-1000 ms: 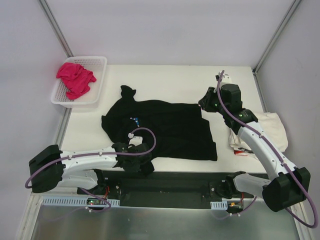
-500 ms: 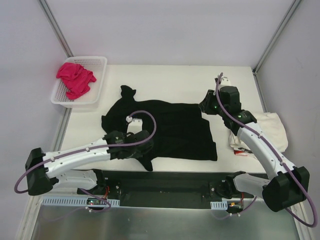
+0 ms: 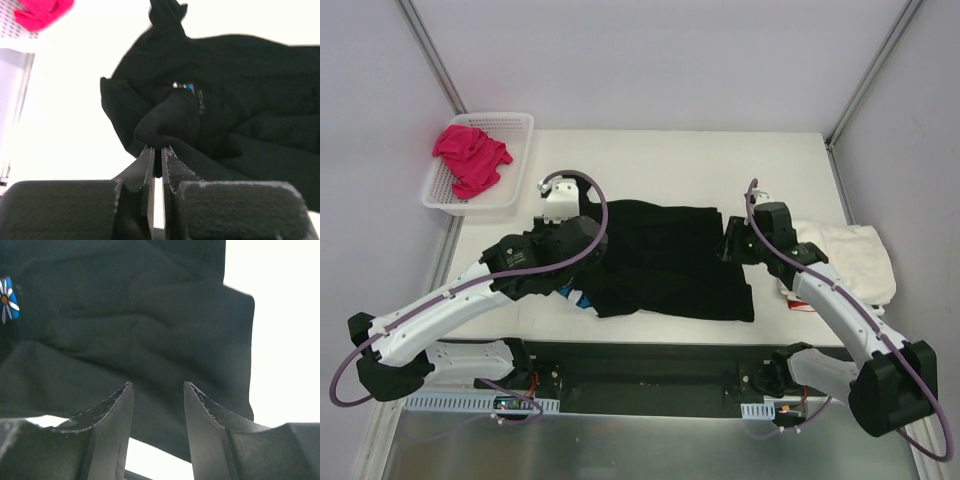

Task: Fold and stack the t-shirts
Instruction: Flatten out the tshirt

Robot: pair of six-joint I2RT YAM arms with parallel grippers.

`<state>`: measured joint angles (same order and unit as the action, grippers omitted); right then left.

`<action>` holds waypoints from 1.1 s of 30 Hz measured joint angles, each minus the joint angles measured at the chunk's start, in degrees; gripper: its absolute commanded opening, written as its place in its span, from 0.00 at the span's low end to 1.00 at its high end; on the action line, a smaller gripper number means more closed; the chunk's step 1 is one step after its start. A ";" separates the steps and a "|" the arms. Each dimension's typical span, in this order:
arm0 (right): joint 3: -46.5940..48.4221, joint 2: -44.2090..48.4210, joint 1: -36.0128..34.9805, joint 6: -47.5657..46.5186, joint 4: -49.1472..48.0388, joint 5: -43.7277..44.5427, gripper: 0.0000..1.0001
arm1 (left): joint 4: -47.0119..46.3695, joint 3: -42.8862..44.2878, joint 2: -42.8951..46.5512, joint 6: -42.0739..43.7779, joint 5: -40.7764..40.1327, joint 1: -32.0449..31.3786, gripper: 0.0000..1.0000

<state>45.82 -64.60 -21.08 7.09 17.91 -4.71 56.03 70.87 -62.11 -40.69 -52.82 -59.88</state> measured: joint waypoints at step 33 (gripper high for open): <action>-17.29 21.22 -16.59 13.33 11.54 -8.59 0.43 | -38.12 18.01 -18.25 40.22 8.50 25.09 0.00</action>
<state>28.53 -43.38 -37.67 20.43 29.45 -13.30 17.91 88.88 -80.36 -0.47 -44.31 -34.79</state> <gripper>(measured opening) 0.438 0.018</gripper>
